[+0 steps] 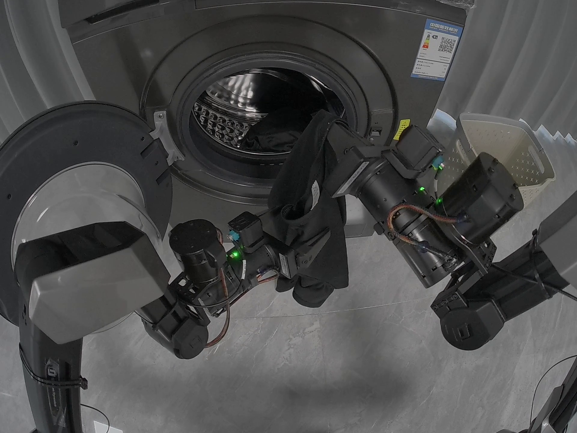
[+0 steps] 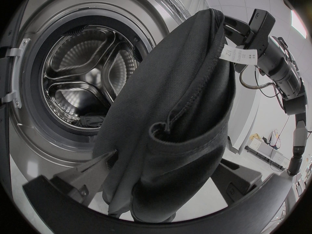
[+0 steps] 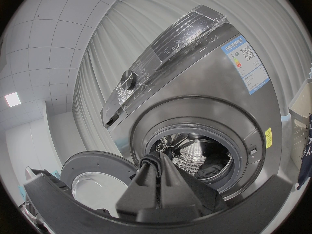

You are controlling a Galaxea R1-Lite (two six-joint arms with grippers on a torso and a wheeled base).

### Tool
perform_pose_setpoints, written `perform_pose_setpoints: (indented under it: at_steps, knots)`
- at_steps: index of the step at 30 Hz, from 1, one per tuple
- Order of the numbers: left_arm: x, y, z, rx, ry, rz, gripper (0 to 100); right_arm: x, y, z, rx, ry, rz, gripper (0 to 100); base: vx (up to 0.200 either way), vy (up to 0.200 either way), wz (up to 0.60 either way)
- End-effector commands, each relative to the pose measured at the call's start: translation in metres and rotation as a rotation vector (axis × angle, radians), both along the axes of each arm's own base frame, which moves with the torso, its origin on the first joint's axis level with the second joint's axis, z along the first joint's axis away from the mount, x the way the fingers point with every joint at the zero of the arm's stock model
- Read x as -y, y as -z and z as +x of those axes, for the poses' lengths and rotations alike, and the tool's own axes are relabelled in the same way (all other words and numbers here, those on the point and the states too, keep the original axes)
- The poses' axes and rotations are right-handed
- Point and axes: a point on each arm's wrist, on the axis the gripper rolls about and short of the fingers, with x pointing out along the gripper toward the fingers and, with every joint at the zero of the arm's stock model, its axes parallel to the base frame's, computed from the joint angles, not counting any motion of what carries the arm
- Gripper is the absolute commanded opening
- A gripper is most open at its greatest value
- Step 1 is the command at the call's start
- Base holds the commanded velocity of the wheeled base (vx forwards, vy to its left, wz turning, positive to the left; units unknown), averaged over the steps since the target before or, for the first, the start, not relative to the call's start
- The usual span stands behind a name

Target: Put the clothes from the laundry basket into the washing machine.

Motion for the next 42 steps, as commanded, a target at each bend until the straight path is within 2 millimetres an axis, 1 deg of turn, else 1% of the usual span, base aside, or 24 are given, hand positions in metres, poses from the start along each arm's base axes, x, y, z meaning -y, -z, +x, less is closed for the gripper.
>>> perform_pose_setpoints:
  at_steps: [1, 6, 13, 18, 22, 23, 27, 29, 33, 35, 36, 37, 40, 42]
  knots:
    - [0.001, 0.0, 0.0, 0.002, -0.001, -0.004, 100, -0.001, 0.003, 0.002, -0.005, 0.002, -0.004, 0, 0.0, 0.0, 0.0]
    - [0.006, 0.005, 0.001, -0.004, -0.007, -0.002, 100, 0.0, 0.003, 0.003, -0.005, 0.006, -0.006, 0, 0.0, 0.0, 0.0]
    - [0.001, 0.002, -0.003, -0.011, -0.011, -0.001, 100, 0.003, 0.003, 0.006, -0.004, 0.015, -0.009, 0, 0.0, 0.0, 0.0]
    - [0.007, 0.002, -0.002, -0.007, 0.002, -0.005, 100, 0.003, 0.002, 0.005, -0.004, 0.015, -0.005, 0, 0.0, 0.0, 0.0]
    - [0.014, 0.007, -0.001, -0.007, 0.012, -0.005, 100, 0.003, 0.003, 0.005, -0.005, 0.015, -0.006, 0, 0.0, 0.0, 0.0]
    - [0.014, 0.007, -0.001, -0.007, 0.012, -0.005, 0, 0.004, 0.003, 0.005, -0.005, 0.015, -0.006, 0, 0.0, 0.0, 0.0]
    - [0.013, 0.005, 0.0, -0.001, 0.008, -0.01, 0, 0.006, 0.001, 0.005, -0.002, 0.02, -0.004, 0, 0.0, 0.0, 0.0]
    - [0.007, -0.005, 0.001, 0.016, -0.006, -0.023, 0, 0.014, -0.003, 0.007, 0.003, 0.039, 0.009, 0, 0.0, 0.0, 0.0]
    - [-0.013, -0.032, -0.005, 0.053, -0.067, -0.053, 0, 0.028, -0.009, 0.008, 0.009, 0.07, 0.019, 0, 0.0, 0.0, 0.0]
    - [-0.025, -0.046, -0.014, 0.065, -0.093, -0.062, 0, 0.032, -0.009, 0.005, 0.005, 0.073, 0.011, 0, 0.0, 0.0, 0.0]
    - [-0.026, -0.047, -0.015, 0.066, -0.095, -0.062, 0, 0.032, -0.008, 0.005, 0.003, 0.073, 0.009, 0, 0.0, 0.0, 0.0]
    - [-0.036, -0.059, -0.025, 0.078, -0.106, -0.07, 0, 0.033, -0.006, 0.004, -0.004, 0.071, 0.003, 0, 0.0, 0.0, 0.0]
    - [-0.051, -0.074, -0.039, 0.093, -0.137, -0.081, 0, 0.032, 0.0, 0.002, -0.023, 0.065, -0.015, 0, 0.0, 0.0, 0.0]
    - [-0.057, -0.079, -0.05, 0.095, -0.156, -0.082, 0, 0.033, 0.004, 0.001, -0.033, 0.066, -0.025, 0, 0.0, 0.0, 0.0]
